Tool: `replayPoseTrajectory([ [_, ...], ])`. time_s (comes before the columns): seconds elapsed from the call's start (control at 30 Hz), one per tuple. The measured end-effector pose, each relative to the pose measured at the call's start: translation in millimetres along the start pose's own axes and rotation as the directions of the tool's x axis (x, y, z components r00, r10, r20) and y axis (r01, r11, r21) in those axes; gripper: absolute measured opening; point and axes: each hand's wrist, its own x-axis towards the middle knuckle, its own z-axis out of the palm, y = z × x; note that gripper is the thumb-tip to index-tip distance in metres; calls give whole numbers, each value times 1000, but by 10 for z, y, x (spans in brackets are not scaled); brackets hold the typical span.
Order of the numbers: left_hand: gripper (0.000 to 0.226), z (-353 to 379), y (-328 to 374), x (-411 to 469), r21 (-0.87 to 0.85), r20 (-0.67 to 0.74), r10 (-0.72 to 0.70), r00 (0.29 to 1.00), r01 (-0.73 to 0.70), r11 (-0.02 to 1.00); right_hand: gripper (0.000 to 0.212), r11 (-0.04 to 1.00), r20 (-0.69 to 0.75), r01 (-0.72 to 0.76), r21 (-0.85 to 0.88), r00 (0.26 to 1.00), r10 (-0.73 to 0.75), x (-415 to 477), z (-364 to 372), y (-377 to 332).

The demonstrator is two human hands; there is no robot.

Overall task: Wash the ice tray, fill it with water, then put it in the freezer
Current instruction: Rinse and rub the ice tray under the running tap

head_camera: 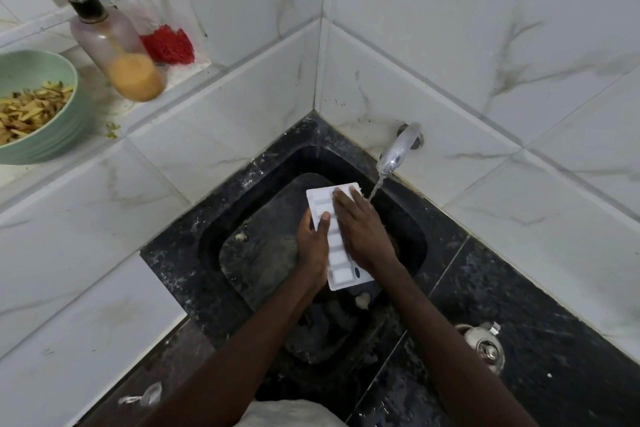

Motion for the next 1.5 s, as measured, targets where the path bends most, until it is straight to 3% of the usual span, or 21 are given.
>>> replayPoseTrajectory([
  [0.2, 36, 60, -48, -13, 22, 32, -21, 999, 20, 1000, 62, 991, 45, -40, -129, 998, 47, 70, -158, 32],
  [0.4, 30, -21, -20, 107, -9, -6, -46, 999, 46, 999, 65, 997, 61, -40, -72, 997, 44, -80, -124, -70],
  [0.57, 31, 6, -64, 43, -18, 8, -53, 999, 53, 998, 73, 988, 89, -74, -133, 992, 87, -43, -83, -93],
  [0.8, 26, -10, 11, 126, -91, -25, -109, 994, 106, 990, 80, 996, 135, -87, -16, 987, 88, 46, -240, -170],
  [0.93, 20, -142, 68, 250, -109, -120, -76, 990, 63, 992, 68, 998, 135, -22, 61, 991, 14, -201, -142, -220],
  [1.1, 30, -76, -36, 126, -89, -134, -72, 988, 60, 994, 42, 1000, 79, 25, 5, 997, -25, -348, -56, -166],
  [1.27, 28, -71, -78, 126, -105, -212, -127, 969, 107, 989, 71, 990, 89, -84, 112, 993, 74, -581, 17, -187],
  [1.4, 32, -154, -31, 227, -98, -301, -105, 948, 78, 992, 66, 982, 33, -49, 182, 999, 44, -844, 26, -111],
  [1.5, 34, -138, 47, 219, -156, -316, -126, 940, 80, 985, 54, 971, -69, -82, 227, 993, 100, -932, 58, -41],
])
